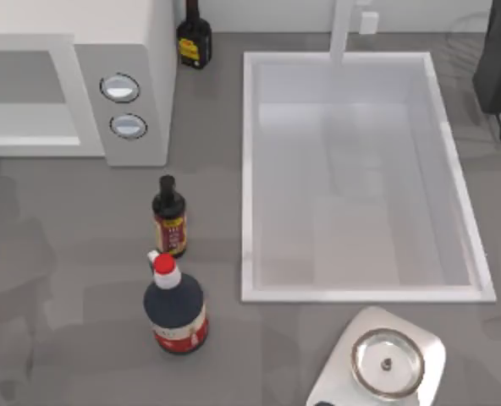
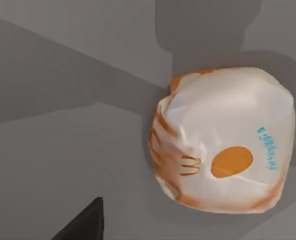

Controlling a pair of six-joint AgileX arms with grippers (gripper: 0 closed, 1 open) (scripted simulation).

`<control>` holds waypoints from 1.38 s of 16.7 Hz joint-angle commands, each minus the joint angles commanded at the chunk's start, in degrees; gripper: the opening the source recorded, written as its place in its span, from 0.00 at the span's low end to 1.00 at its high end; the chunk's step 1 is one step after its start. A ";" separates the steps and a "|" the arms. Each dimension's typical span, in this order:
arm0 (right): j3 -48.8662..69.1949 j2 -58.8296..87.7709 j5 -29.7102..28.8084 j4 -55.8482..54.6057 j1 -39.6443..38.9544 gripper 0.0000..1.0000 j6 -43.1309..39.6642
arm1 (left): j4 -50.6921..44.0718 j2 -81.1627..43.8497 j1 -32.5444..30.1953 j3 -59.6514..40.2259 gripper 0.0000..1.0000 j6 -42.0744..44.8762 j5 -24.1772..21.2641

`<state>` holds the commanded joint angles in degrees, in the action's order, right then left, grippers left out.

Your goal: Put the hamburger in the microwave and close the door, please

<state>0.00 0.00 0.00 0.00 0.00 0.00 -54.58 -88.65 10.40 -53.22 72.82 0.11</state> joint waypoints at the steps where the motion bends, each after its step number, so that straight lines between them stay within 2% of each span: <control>1: 0.00 0.00 0.00 0.00 0.00 1.00 0.00 | 0.14 0.18 -0.29 0.19 1.00 -0.07 0.00; 4: 0.00 0.00 0.00 0.00 0.00 1.00 0.00 | 2.39 -1.12 -0.15 1.43 1.00 -0.09 0.00; 11: 0.00 0.00 0.00 0.00 0.00 1.00 0.00 | 19.09 -9.54 0.14 9.27 1.00 0.29 -0.01; 16: 0.00 0.00 0.00 0.00 0.00 1.00 0.00 | 20.60 -10.45 0.17 10.14 1.00 0.34 -0.01; 23: 0.00 0.00 0.00 0.00 0.00 1.00 0.00 | 20.60 -10.45 0.17 10.14 0.47 0.34 -0.01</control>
<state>0.00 0.00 0.00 0.00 0.00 0.00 -33.98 -99.10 10.57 -43.08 73.16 0.10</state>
